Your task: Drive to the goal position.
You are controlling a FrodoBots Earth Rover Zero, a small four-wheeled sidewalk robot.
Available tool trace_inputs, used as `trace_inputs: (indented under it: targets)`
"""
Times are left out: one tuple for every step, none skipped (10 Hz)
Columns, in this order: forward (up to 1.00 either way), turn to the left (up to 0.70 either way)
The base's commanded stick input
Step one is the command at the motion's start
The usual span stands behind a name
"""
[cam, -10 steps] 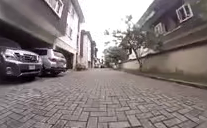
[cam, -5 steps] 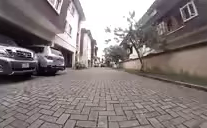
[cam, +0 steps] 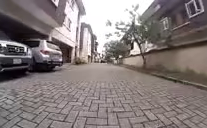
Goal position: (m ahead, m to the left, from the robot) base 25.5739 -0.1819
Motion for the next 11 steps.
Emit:
trace_inputs:
  targets:
    - [0.70, 0.00]
    - [0.70, 0.00]
    - [0.70, 0.00]
    - [0.70, 0.00]
    - [0.70, 0.00]
    - [0.70, 0.00]
    - [0.70, 0.00]
    - [0.70, 0.00]
    - [0.70, 0.00]
    - [0.70, 0.00]
    - [0.70, 0.00]
